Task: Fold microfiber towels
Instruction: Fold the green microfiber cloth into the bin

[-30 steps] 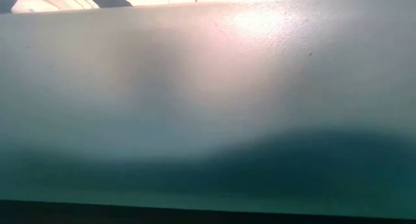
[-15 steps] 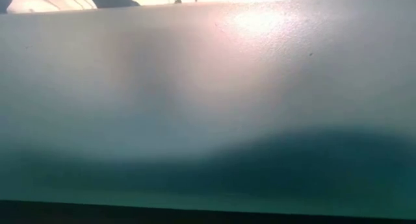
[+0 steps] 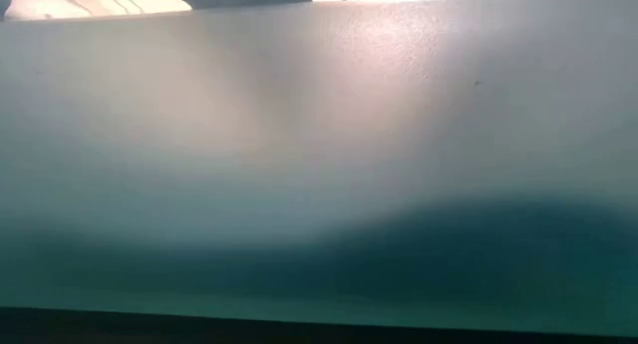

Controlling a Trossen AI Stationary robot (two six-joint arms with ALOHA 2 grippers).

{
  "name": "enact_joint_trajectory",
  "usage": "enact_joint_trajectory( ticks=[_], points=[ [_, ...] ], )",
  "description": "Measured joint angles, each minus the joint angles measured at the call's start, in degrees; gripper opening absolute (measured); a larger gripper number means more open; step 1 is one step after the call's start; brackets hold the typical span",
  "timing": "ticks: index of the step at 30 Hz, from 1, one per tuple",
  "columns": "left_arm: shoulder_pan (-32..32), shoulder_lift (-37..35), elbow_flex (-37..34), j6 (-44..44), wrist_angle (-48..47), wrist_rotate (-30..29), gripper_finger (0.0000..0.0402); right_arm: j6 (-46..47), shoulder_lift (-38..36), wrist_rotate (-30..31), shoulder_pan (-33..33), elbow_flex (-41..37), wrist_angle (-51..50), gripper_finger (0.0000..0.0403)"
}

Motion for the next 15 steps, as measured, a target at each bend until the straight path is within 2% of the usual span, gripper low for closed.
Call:
enact_joint_trajectory(
  ticks=[6,10,15],
  points=[
    [7.47,4.47,0.19,9.51,3.97,15.47,0.0001,5.61,-7.96,-1.23,0.0,0.0,1.33,0.0],
    [10.4,7.57,0.23,12.15,4.69,17.74,0.0001,7.82,-12.06,1.57,0.0,0.0,1.11,0.0],
    [10.47,9.85,0.3,14.06,10.16,22.01,0.0001,8.04,-14.14,6.06,-0.04,0.0,0.45,0.0]
  ],
)
